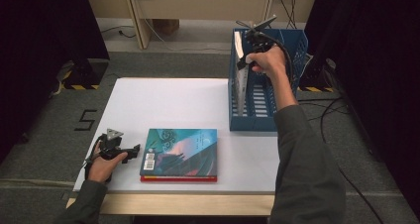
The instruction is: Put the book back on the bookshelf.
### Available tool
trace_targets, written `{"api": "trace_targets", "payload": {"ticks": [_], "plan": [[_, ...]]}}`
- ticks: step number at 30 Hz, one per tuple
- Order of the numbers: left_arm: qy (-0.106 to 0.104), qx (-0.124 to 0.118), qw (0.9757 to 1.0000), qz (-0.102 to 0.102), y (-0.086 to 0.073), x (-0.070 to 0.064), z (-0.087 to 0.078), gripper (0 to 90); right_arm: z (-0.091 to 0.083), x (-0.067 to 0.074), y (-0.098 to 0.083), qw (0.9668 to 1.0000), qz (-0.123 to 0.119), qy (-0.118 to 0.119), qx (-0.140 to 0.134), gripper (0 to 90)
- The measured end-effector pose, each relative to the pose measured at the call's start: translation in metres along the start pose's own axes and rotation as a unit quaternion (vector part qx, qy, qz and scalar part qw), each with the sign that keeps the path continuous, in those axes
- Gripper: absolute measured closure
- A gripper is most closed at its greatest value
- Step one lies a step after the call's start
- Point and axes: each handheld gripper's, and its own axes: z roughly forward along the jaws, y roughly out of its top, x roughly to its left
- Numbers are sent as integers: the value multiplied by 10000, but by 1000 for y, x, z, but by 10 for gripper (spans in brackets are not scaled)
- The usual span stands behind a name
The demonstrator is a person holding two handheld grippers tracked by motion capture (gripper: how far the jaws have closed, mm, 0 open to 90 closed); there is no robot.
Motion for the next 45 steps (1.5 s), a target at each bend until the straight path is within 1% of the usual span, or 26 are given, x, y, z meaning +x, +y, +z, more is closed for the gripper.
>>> {"api": "trace_targets", "payload": {"ticks": [3,4,6,8,11,12,13,14,16,18,19,22,24,26,28,33,35,36,37,38,39,41,42,43,44,45], "plan": [[1,0,10000,1,0,0,0,99,3,6,4,10000,-36,0,23,642],[0,0,10000,0,0,0,0,99,6,12,7,9999,-64,-56,55,630],[-3,-2,10000,-2,0,0,0,99,6,14,8,9999,-107,-104,72,626],[-3,-1,10000,-1,0,0,0,99,6,15,8,9997,-151,-167,80,616],[-5,-1,10000,-1,0,0,0,99,4,11,5,9999,-105,-129,33,593],[-4,0,10000,-1,0,0,0,99,2,7,2,10000,-55,-25,-75,568],[-4,0,10000,-1,0,0,0,99,2,7,2,10000,-55,-25,-75,568],[-4,-1,10000,-1,0,0,0,99,1,6,1,9998,-28,44,-168,557],[-4,-1,10000,0,0,0,0,99,-3,3,-1,9995,-38,92,-297,503],[-4,-1,10000,0,0,0,0,99,-12,0,-4,9986,59,201,-488,448],[-4,-1,10000,0,0,0,0,99,-12,0,-4,9986,59,201,-488,448],[-2,7,10000,-2,0,0,0,99,-25,-2,-7,9968,111,273,-746,410],[-6,1,10000,-3,0,0,0,99,-35,-4,-11,9951,129,200,-958,420],[-3,-1,10000,-1,0,0,0,99,-42,-5,-16,9945,70,220,-1019,419],[-3,-1,10000,-2,0,0,0,99,-50,-7,-24,9940,43,146,-1086,406],[-5,7,10000,-4,0,0,0,98,-55,-12,-38,9927,22,177,-1196,393],[-4,7,10000,-3,0,0,0,99,-57,-14,-46,9923,3,127,-1231,381],[-5,7,10000,-5,0,0,0,99,-59,-17,-54,9918,2,106,-1274,374],[-5,7,10000,-5,0,0,0,99,-59,-17,-54,9918,2,106,-1274,374],[-4,7,10000,-4,0,0,0,99,-61,-20,-63,9900,87,147,-1403,371],[-4,7,10000,-4,0,0,0,99,-61,-20,-63,9900,87,147,-1403,371],[-6,-13,10000,-8,0,0,0,98,-62,-21,-73,9890,86,191,-1463,360],[-7,-13,10000,-8,0,0,0,99,-63,-21,-84,9882,73,265,-1509,348],[-7,-13,10000,-8,0,0,0,99,-63,-21,-84,9882,73,265,-1509,348],[-7,-16,10000,-3,0,0,0,99,-63,-22,-95,9866,56,353,-1590,342],[-7,-16,10000,-3,0,0,0,99,-63,-22,-95,9866,56,353,-1590,342]]}}
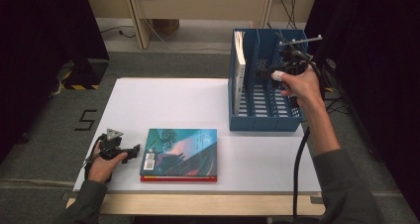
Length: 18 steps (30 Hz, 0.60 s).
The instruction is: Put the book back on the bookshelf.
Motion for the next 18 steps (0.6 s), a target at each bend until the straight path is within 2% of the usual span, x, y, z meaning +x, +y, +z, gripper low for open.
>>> {"api": "trace_targets", "payload": {"ticks": [3,6,7,10,13,18], "plan": [[3,7,10000,10,0,0,0,99,-2,-1,-22,9999,39,135,34,320],[4,8,10000,12,0,0,0,99,-1,-1,-33,9998,82,161,19,306],[3,5,10000,9,0,0,0,99,1,-1,-43,9996,69,262,4,306],[3,8,10000,8,0,0,0,99,3,0,-54,9993,59,356,-2,312],[3,7,10000,11,0,0,0,99,11,3,-74,9988,63,481,-22,322],[3,6,10000,7,0,0,0,99,19,5,-91,9983,76,576,44,324]]}}
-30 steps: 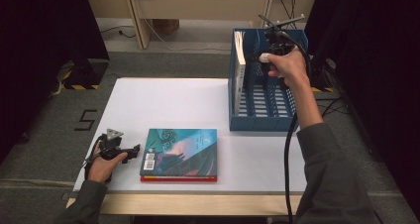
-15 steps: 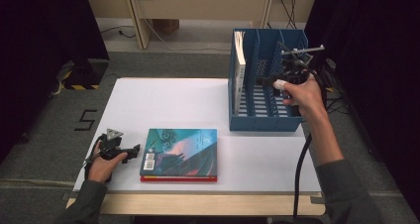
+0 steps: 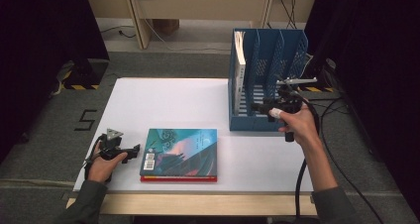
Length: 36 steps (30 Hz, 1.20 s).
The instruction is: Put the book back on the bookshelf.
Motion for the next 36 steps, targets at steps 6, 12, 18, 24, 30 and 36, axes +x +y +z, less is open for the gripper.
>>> {"api": "trace_targets", "payload": {"ticks": [6,12,18,24,30,36], "plan": [[-1,9,10000,18,0,0,0,99,11,2,-23,9998,21,199,11,323],[-2,22,10000,17,0,0,0,99,22,7,-42,9990,36,446,-53,321],[-2,23,10000,16,0,0,0,99,34,11,-58,9987,29,497,-83,318],[-10,30,10000,19,0,0,-1,100,44,16,-68,9982,-33,588,133,317],[-13,29,10000,15,0,0,-1,100,49,16,-76,9978,46,646,148,317],[-14,29,10000,32,0,0,-1,104,56,18,-87,9963,101,807,285,306]]}}
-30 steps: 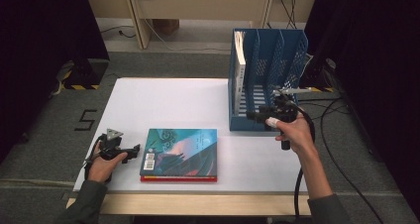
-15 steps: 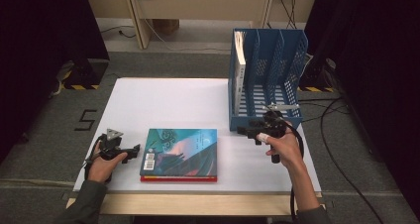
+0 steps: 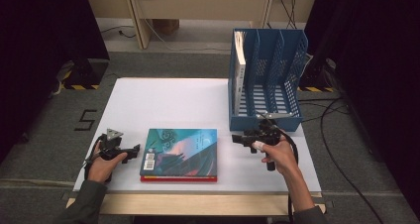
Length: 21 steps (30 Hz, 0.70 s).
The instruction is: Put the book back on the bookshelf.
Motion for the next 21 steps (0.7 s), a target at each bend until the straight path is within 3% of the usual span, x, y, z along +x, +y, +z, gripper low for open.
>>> {"api": "trace_targets", "payload": {"ticks": [3,13,17,21], "plan": [[-13,-24,10000,1,0,0,0,113,8,3,-11,9997,-82,121,202,303],[-91,-119,9998,107,-1,-2,-2,152,34,7,-37,9977,-39,323,595,303],[-101,-123,9997,174,-1,-4,-5,151,38,9,-42,9973,-6,364,636,302],[-112,-315,9993,145,0,-6,-13,151,41,12,-44,9974,-2,373,623,300]]}}
